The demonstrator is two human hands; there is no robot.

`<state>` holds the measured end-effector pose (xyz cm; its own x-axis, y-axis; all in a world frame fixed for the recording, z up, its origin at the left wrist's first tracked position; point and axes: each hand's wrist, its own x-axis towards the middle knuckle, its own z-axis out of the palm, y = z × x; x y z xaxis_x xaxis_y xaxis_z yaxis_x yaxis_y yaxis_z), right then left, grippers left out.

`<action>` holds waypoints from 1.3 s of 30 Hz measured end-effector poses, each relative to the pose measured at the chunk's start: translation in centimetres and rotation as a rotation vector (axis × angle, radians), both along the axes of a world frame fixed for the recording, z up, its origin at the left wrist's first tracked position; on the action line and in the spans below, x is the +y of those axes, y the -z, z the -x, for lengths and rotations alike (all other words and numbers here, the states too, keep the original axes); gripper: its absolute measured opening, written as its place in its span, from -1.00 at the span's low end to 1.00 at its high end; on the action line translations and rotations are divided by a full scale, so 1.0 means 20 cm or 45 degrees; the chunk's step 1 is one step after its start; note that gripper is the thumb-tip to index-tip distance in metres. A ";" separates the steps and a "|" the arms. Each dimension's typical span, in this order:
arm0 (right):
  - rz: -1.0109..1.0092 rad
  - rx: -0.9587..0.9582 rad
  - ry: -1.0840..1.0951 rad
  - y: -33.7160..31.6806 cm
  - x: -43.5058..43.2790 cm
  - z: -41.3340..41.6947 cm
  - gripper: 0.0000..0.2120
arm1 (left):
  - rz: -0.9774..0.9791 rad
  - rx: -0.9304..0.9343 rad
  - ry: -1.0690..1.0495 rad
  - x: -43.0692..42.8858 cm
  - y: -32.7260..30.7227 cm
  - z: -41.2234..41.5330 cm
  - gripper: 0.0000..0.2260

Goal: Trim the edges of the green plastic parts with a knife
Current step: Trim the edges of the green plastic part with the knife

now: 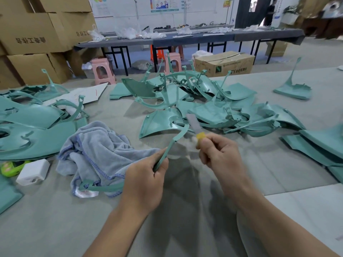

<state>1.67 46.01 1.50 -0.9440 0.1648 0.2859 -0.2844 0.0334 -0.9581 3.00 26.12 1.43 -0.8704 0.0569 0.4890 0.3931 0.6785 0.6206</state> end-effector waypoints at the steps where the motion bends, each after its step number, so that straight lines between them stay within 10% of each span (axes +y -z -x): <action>1: -0.001 0.056 -0.126 0.00 -0.03 -0.03 -0.76 | -0.009 -0.008 0.002 0.00 0.00 0.00 -0.71; 7: -0.255 -0.315 0.316 0.06 0.04 0.07 -0.70 | -0.016 -0.083 0.031 0.00 0.00 -0.01 -0.80; 15: -0.137 0.117 0.118 -0.12 -0.14 -0.19 -0.75 | 0.164 -0.093 0.085 -0.01 -0.01 -0.04 -0.61; 21: 0.578 -0.549 -0.130 -0.18 -0.12 -0.19 -0.72 | 0.309 -0.049 0.109 0.01 -0.04 -0.06 -0.51; 26: 0.588 -0.756 0.023 -0.15 0.00 -0.09 -0.91 | 0.398 -0.214 0.321 0.00 -0.01 -0.07 -0.24; 39: 0.531 -0.362 -0.216 -0.16 0.14 -0.08 -0.84 | 0.303 -0.159 0.267 -0.11 -0.15 -0.05 -0.64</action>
